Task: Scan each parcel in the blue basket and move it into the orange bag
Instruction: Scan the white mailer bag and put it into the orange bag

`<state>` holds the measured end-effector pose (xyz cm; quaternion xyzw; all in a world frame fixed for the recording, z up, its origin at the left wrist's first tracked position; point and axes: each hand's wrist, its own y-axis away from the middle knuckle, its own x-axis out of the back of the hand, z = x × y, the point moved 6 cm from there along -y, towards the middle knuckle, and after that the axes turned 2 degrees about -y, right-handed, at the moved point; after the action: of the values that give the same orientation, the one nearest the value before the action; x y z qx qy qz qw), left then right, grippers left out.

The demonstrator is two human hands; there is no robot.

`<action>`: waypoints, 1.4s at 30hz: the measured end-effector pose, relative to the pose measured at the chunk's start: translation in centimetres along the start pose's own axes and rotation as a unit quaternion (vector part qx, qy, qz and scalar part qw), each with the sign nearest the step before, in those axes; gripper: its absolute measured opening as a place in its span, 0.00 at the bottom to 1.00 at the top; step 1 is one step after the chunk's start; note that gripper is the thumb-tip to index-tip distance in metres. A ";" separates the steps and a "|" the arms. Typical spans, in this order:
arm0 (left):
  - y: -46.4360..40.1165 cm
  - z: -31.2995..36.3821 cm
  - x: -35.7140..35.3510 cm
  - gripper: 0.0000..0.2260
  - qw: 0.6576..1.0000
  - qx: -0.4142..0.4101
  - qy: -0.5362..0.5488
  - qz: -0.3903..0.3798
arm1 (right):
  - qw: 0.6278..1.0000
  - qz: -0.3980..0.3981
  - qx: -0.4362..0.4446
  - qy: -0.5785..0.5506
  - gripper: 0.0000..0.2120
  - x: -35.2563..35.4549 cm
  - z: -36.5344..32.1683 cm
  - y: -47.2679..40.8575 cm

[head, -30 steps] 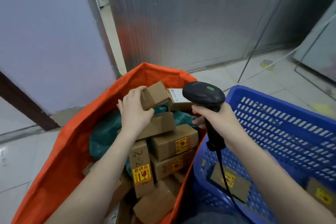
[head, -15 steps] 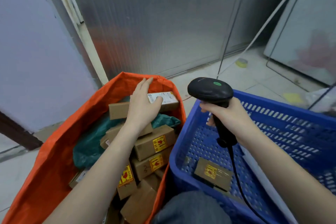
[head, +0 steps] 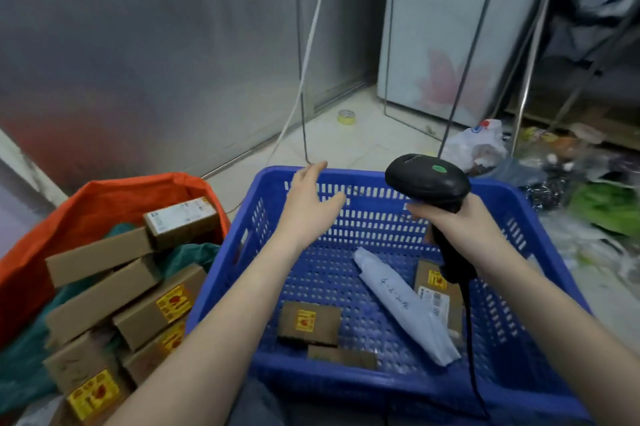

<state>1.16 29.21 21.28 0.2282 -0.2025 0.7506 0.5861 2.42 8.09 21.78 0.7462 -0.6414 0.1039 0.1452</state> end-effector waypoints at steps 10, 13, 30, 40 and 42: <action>-2.3 -4.7 -16.8 0.27 0.971 0.135 -0.038 -0.193 | 0.992 0.067 -0.101 -0.025 0.05 6.3 13.5 -2.2; -1.8 -8.3 -21.4 0.28 0.949 0.174 -0.061 -0.258 | 0.988 0.067 -0.135 -0.024 0.06 6.5 17.5 -3.7; -3.9 -24.7 -34.3 0.12 0.865 0.410 0.023 -0.289 | 0.940 -0.013 -0.322 -0.114 0.04 1.0 32.0 -9.5; -4.1 -21.8 -33.7 0.20 0.887 0.402 0.170 -0.149 | 0.955 -0.032 -0.275 -0.107 0.05 0.5 28.7 -9.4; -4.5 -19.5 -31.9 0.12 0.897 0.375 0.177 -0.153 | 0.963 -0.013 -0.246 -0.108 0.05 1.2 26.3 -9.3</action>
<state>10.17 16.29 -12.93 0.3226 0.2384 0.6998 0.5911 11.00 -0.96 -3.25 0.7021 -0.6496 -0.1403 0.2559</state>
